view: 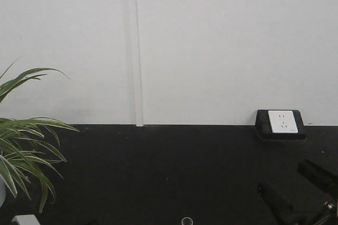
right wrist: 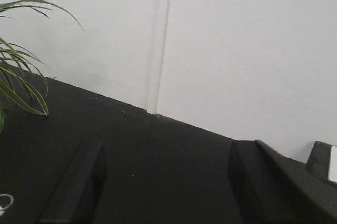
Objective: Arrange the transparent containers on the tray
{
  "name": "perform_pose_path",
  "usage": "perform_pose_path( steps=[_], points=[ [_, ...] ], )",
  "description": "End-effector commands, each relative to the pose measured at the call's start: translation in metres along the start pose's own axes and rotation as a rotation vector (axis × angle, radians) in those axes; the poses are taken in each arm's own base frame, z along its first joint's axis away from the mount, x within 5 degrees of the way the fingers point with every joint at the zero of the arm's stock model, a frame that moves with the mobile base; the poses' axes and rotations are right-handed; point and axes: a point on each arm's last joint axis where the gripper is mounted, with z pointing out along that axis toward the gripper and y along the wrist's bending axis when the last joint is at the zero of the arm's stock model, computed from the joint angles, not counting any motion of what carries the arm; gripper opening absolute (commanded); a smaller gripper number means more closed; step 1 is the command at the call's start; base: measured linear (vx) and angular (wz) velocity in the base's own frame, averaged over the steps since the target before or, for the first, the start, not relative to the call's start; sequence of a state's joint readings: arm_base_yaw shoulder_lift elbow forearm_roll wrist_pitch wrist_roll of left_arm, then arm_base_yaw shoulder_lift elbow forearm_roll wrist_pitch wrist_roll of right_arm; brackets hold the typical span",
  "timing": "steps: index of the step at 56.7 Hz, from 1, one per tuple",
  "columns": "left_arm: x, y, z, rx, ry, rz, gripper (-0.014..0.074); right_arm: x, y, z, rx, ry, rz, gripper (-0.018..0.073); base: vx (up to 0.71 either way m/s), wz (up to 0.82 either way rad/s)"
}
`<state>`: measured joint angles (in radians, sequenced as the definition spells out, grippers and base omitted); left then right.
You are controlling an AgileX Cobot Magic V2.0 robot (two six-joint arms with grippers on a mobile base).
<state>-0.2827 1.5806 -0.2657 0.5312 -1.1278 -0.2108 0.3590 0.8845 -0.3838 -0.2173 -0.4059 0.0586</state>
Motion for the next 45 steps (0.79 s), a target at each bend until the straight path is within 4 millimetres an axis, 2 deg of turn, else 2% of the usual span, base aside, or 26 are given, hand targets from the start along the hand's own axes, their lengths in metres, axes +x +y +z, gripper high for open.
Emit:
perform_pose_path(
  steps=[1, 9, 26, 38, 45],
  points=[
    [-0.019, 0.001, 0.002, -0.003, -0.171, 0.003, 0.0489, -0.020, -0.001, 0.001, -0.002, -0.128, -0.017, 0.0532, 0.00, 0.00],
    [-0.017, 0.004, 0.003, -0.030, -0.163, -0.012, 0.0362, -0.020, -0.001, 0.001, -0.002, -0.128, -0.017, 0.0532, 0.00, 0.00],
    [-0.019, 0.003, 0.002, -0.024, -0.186, -0.013, -0.0002, -0.020, -0.001, 0.001, -0.002, -0.128, -0.018, 0.0514, 0.00, 0.00],
    [-0.031, 0.001, -0.001, 0.001, -0.277, -0.065, -0.0008, -0.020, -0.001, 0.001, -0.002, -0.128, -0.017, 0.0487, 0.00, 0.00],
    [-0.047, -0.002, -0.008, 0.008, -0.339, -0.053, -0.0006, -0.020, -0.001, 0.001, -0.002, -0.128, -0.016, 0.0484, 0.00, 0.00]
  ],
)
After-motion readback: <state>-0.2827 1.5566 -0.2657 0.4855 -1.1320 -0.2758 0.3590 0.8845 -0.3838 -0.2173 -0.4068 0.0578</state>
